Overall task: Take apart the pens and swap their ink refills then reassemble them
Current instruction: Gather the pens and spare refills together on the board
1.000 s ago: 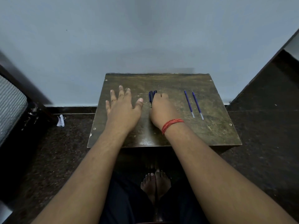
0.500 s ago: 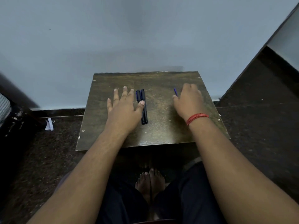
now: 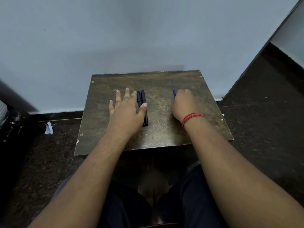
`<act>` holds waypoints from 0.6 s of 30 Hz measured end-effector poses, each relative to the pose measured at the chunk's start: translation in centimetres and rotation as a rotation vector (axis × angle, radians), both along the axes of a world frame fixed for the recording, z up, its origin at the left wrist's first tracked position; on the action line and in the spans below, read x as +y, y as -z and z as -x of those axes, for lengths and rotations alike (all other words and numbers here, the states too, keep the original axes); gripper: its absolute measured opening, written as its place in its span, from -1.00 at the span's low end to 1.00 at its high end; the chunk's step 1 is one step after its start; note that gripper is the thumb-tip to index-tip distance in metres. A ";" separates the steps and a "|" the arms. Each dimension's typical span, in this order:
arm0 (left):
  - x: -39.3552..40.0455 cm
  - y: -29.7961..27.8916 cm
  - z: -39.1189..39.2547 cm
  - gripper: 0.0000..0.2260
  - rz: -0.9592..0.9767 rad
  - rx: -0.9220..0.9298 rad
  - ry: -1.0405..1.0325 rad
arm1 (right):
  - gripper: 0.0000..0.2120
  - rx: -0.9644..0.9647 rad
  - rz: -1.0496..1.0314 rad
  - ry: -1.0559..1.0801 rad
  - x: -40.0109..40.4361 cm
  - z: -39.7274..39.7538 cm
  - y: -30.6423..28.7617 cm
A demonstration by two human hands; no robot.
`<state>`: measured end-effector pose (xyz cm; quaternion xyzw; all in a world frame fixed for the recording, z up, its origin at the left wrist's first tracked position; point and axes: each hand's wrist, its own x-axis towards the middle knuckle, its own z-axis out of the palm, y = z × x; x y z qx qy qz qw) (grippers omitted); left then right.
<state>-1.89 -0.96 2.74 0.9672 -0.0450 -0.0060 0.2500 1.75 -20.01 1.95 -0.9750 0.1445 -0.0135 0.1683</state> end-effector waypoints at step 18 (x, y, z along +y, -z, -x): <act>0.0 0.4 -0.3 -0.42 -0.009 -0.004 -0.007 | -0.74 -0.016 -0.023 -0.053 3.7 0.0 1.0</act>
